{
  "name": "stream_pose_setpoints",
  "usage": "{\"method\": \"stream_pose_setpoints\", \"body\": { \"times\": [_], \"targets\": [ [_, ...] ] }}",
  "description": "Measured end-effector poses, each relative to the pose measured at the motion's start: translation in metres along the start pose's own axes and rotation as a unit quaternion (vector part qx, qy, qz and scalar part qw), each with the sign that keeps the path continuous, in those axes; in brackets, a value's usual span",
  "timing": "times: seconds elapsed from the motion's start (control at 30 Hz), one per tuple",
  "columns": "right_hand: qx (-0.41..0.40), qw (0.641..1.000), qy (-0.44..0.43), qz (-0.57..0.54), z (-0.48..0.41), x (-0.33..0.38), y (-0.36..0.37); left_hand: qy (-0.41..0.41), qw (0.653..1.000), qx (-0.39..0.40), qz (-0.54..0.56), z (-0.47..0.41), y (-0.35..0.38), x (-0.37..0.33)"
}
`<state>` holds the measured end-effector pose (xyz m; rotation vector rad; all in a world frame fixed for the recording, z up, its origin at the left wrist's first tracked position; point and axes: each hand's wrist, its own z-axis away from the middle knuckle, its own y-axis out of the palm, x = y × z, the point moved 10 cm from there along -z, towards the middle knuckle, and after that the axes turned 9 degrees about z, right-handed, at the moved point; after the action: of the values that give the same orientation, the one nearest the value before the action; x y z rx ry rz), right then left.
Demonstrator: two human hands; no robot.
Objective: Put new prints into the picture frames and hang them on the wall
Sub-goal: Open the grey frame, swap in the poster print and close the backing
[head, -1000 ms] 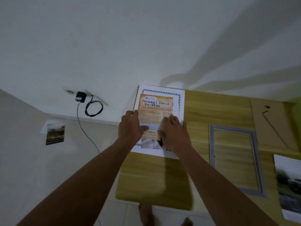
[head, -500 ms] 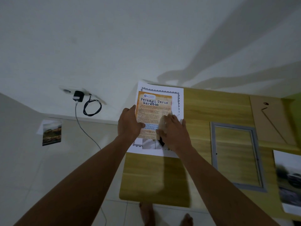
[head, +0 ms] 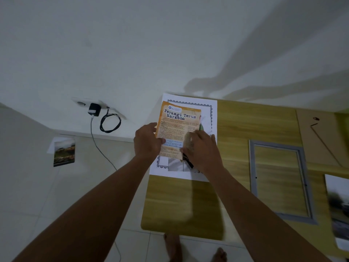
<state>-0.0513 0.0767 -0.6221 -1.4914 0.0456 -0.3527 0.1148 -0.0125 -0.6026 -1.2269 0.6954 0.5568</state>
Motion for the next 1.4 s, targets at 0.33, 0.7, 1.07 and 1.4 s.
{"method": "stream_pose_setpoints", "body": {
  "times": [0.33,0.7,1.07,1.4],
  "targets": [
    [0.005,1.0,0.003,-0.025,-0.002,-0.003,0.001,0.059,0.993,-0.076,-0.063,0.006,-0.016,-0.017],
    [-0.033,0.883,0.177,-0.433,0.003,-0.018,-0.05,0.096,0.972,0.138,0.166,0.022,0.019,-0.068],
    [-0.132,0.826,0.272,-0.476,0.048,-0.114,-0.103,0.047,0.963,0.121,0.234,0.046,0.057,-0.117],
    [-0.113,0.786,0.29,-0.534,0.114,-0.209,-0.119,-0.071,0.915,0.255,0.304,0.078,0.139,-0.132]
  ]
}}
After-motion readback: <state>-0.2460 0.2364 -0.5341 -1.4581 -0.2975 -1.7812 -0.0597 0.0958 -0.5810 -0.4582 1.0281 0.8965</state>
